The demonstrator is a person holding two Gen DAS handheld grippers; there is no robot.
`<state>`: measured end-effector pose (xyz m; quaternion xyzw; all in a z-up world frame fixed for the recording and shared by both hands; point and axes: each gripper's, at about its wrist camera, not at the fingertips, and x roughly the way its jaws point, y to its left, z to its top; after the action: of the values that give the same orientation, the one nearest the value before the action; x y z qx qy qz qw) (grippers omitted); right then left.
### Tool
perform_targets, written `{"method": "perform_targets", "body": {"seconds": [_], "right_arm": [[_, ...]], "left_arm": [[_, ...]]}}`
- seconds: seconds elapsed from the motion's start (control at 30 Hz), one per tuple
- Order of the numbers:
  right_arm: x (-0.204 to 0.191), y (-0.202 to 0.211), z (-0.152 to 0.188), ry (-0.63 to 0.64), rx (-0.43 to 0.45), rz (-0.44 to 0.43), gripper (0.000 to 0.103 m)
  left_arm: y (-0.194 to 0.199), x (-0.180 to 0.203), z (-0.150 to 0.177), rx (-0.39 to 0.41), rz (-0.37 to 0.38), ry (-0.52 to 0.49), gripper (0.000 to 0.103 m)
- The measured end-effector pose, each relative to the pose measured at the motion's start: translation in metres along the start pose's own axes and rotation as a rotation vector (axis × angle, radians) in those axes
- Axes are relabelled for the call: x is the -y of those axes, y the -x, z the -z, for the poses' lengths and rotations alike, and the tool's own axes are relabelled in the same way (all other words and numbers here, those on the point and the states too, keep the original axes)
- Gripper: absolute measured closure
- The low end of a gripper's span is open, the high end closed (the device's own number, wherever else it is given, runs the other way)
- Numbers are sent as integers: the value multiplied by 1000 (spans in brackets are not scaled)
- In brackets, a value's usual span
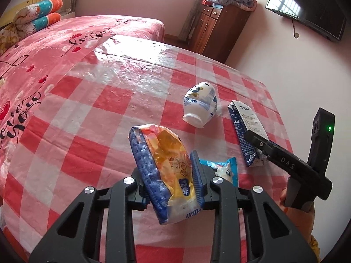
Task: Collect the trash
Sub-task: 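Grasp the white milk carton with the right tool while the left tool holds the bread bag, then lift the bread bag and milk carton off the sheet with both tools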
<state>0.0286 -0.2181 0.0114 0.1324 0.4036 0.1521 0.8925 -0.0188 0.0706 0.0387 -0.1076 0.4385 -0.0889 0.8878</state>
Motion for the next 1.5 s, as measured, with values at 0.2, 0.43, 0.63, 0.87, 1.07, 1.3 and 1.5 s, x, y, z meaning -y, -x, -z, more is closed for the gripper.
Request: {"method": "perform_targets", "body": {"seconds": [0.2,0.43,0.63,0.87,1.07,1.3,1.5], "right_arm": [[-2,7,3,11,19,-21,46],[-8,15,13,39,-4,-14,46],[-18,12,21,73,-33,46,28],[-28,6,20,124,-40,118,19],[-31,3,22,142,-51,145,44],[-27,15,26,124,-10,131,44],[-16,29,32,79,14,98,44]], "left_arm": [[9,-9,7,2,12,5,77],[20,-17,19,5,31,9,78],[27,-23,30,2,48,17,79],[36,-31,38,8,60,28,80],[40,-35,46,2,77,41,83],[45,-47,56,-2,98,69,83],[32,-55,62,-28,90,96,78]]}}
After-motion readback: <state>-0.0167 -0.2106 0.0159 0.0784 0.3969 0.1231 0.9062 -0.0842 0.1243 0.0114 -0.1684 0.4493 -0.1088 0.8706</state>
